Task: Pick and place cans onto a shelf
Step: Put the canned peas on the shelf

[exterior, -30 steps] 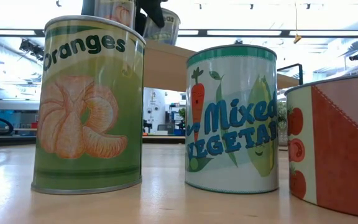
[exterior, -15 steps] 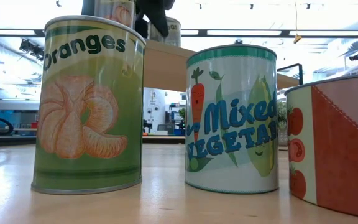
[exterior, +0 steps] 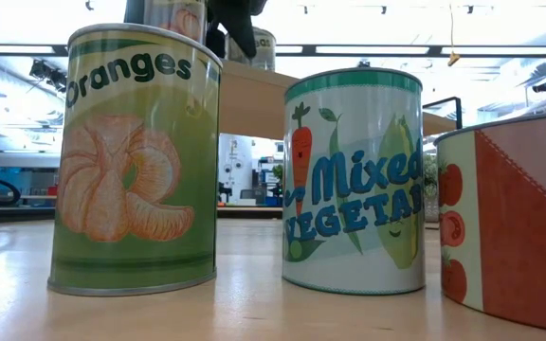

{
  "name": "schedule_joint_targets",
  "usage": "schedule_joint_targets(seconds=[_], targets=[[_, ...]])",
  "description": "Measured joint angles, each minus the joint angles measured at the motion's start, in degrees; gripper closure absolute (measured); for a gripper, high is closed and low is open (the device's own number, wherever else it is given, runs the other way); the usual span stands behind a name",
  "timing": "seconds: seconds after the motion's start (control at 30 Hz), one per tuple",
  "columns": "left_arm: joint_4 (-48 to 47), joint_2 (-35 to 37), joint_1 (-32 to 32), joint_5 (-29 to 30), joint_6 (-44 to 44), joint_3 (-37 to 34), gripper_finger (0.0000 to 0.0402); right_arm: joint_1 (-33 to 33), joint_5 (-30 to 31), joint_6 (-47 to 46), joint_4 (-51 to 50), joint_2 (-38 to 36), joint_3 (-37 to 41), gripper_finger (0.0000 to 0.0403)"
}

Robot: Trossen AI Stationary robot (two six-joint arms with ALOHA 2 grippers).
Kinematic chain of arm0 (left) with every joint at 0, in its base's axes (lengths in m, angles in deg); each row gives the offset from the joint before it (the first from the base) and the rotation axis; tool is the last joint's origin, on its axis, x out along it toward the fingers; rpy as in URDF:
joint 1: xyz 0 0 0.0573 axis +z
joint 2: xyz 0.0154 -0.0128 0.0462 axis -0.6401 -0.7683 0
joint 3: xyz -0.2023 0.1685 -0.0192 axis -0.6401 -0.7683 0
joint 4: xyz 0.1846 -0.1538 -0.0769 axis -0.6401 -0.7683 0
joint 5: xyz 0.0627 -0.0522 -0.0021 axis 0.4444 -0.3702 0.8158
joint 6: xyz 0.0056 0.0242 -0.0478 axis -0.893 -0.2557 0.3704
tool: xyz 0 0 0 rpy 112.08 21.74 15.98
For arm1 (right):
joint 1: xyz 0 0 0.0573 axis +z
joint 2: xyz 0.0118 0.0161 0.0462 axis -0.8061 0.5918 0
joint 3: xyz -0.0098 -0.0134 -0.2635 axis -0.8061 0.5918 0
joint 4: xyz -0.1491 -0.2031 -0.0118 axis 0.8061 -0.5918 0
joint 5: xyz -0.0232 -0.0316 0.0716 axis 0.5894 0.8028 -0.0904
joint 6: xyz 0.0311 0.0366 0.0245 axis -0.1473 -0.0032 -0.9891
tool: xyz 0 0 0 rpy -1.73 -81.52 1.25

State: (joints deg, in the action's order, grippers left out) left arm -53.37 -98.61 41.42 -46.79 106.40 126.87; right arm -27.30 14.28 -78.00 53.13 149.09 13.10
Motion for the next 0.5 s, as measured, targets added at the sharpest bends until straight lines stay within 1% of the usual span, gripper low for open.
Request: schedule_joint_targets(seconds=[0.27,0.5], targets=[[0.31,-0.02,0.02,0.01,0.71,0.0,0.0086,0.0,-0.07,0.32,0.27,0.0,0.0,0.0393],[0.36,-0.02,0.02,0.01,0.84,-0.02,0.0086,0.0,-0.16,0.32,2.18,0.02,0.0,0.0383]])
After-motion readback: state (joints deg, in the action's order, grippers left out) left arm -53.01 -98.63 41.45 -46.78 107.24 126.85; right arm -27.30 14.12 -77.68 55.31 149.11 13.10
